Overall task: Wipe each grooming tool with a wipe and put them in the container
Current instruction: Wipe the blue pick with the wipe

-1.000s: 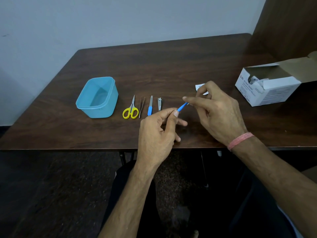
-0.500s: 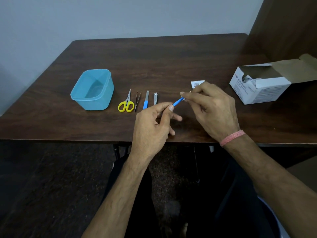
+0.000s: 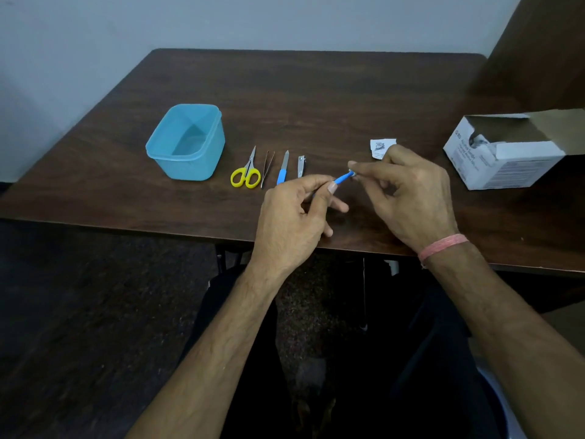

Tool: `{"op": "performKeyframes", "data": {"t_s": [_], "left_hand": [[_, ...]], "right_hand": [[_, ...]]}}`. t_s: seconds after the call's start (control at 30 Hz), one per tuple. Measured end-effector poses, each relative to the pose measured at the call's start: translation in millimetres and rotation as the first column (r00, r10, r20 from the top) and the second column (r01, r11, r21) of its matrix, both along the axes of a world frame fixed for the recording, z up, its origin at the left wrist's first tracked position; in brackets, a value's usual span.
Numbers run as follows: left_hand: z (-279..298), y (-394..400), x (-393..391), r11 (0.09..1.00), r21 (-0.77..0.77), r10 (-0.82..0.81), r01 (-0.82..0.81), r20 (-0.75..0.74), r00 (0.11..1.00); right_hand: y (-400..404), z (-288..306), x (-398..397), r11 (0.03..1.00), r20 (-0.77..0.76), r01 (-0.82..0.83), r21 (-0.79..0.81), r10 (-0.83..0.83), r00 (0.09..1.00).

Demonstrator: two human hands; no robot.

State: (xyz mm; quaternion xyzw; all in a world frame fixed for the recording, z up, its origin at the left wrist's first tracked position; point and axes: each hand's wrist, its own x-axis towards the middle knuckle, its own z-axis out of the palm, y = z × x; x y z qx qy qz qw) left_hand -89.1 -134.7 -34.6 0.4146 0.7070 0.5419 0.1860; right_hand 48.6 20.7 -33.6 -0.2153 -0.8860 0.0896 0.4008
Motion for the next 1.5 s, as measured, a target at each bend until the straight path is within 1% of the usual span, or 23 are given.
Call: {"op": "performKeyframes", "data": {"t_s": [0.07,0.2,0.3,0.37,0.47,0.57,0.73,0.83,0.97,1.1,1.2,1.4,1.5], "left_hand": [[0,0,1,1.000,-0.008,-0.007,0.007,-0.011,1.000],[0,0,0,1.000,-0.001,-0.004,0.004,0.009,1.000],[-1,0,-2,1.000,0.006,0.007,-0.007,0.016,1.000],[-2,1,-1,1.000,0.000,0.007,-0.007,0.010,1.000],[-1,0,0,1.000,0.006,0.009,-0.010,0.045,0.999],[0,-1,-1,1.000,0.004,0.002,-0.003,0.045,0.999],[1,-2,0,1.000,0.001,0.002,-0.003,0.052,0.999],[2,-2,0,1.000,0.013,0.007,-0.008,0.074,0.997],[2,-3,0,1.000,0.013,0.015,-0.016,0.053,0.998],[0,-1,-1,1.000,0.010,0.021,-0.021,0.050,0.999],[0,0,-2,1.000,0.020,0.021,-0.022,0.044,0.999],[4,0,-4,0.999,0.011,-0.031,0.030,0.113,0.993],[5,2,-2,0.999,-0.013,-0.041,0.043,0.143,0.989]], "right_hand": [[0,1,1,1.000,-0.001,-0.008,-0.008,0.007,1.000],[3,2,-1,0.999,-0.042,0.029,-0.035,-0.030,0.999],[2,2,-2,1.000,0.002,-0.003,0.008,0.003,1.000],[5,1,-2,1.000,-0.001,0.022,0.013,-0.022,1.000],[5,0,-2,0.998,-0.022,0.060,0.012,-0.060,0.998],[0,2,-1,0.999,-0.008,0.026,0.040,-0.026,1.000],[8,1,-2,0.999,0.010,0.036,-0.020,-0.036,0.999],[2,1,-1,1.000,0.017,-0.010,0.004,0.010,1.000],[-4,1,-1,0.999,0.044,-0.041,0.029,0.040,0.998],[-1,1,-2,1.000,0.000,0.010,0.016,-0.010,1.000],[-2,-1,-3,0.999,-0.002,0.040,0.015,-0.040,0.999],[-3,0,0,0.998,-0.015,0.063,-0.006,-0.063,0.998],[-2,-3,2,0.995,-0.050,0.104,-0.011,-0.104,0.993]]}}
